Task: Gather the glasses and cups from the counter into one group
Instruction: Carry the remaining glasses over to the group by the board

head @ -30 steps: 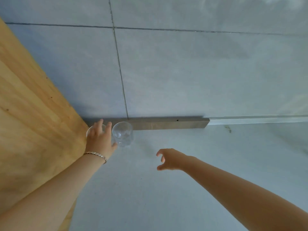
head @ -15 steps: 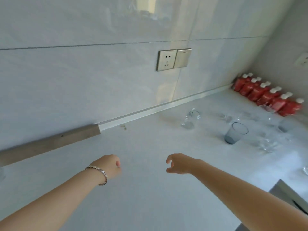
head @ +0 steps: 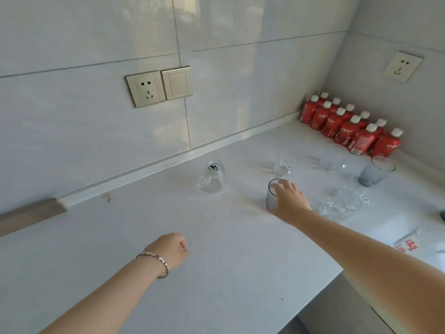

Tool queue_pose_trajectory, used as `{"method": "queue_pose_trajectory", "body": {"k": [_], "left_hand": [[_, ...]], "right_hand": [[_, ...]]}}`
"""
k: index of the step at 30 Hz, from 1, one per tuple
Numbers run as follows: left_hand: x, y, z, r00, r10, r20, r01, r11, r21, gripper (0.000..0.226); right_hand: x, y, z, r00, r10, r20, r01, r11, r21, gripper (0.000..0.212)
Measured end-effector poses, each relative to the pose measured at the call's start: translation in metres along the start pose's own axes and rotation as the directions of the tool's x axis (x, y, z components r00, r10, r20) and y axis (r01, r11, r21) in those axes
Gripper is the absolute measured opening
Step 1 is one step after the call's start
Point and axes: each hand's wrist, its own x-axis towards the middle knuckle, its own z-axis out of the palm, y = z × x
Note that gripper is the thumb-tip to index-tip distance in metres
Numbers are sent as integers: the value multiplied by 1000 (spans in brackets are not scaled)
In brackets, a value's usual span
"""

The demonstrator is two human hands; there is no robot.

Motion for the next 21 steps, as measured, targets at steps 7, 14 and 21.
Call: {"method": "queue_pose_trajectory", "body": {"k": [7,14,21], "left_hand": [[8,6,-12,1000,-17,4,17,1000,0,10],[41,-4,-33,1000,14,17,-15,999,40,9],[97,11,-50,999,-14,-49,23,985,170,36]], "right_hand": [[37,16,23,946,259,193,-285,951,120,93],[55,18,21,934,337,115,-355,904,237,81],[79,18,11,957,209,200,-250,945,212,85]]}}
